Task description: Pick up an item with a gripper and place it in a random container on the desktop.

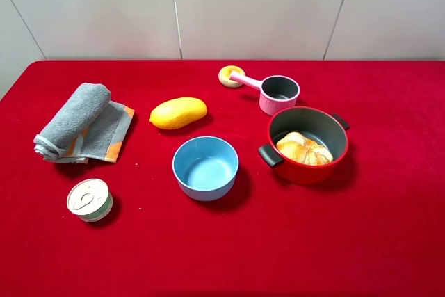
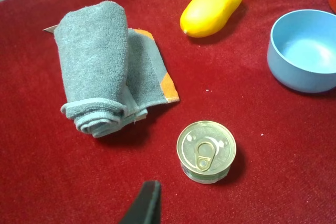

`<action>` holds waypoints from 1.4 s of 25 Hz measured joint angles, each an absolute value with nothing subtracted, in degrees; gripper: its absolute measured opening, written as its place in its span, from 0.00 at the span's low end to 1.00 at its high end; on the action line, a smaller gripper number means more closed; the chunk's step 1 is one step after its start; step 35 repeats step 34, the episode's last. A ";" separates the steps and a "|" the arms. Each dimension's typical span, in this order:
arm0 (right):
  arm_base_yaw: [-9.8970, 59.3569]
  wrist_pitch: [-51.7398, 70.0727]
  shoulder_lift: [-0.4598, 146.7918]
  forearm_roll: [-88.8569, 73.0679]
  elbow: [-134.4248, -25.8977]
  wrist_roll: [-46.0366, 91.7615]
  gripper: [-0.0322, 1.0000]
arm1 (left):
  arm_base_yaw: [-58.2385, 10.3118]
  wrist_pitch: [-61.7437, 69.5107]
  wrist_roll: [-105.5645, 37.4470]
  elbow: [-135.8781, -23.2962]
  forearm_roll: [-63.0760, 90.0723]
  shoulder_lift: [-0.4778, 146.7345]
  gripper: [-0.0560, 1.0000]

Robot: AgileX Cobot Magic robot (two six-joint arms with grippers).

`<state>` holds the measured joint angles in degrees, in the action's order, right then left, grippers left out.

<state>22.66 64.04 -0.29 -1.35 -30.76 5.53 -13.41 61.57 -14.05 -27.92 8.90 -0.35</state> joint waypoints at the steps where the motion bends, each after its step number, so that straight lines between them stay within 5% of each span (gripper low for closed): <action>1: 21.35 64.04 -0.35 -1.35 -30.76 5.53 0.70 | -13.41 61.57 -14.05 -27.92 8.90 -0.35 0.96; 13: 5.63 63.86 -0.35 -1.41 -30.76 5.53 0.70 | -13.41 61.57 -14.05 -27.92 8.90 -0.35 0.96; 35: 4.67 63.86 -0.35 -1.46 -30.76 5.53 0.70 | -13.41 61.57 -14.05 -27.92 8.90 -0.35 0.96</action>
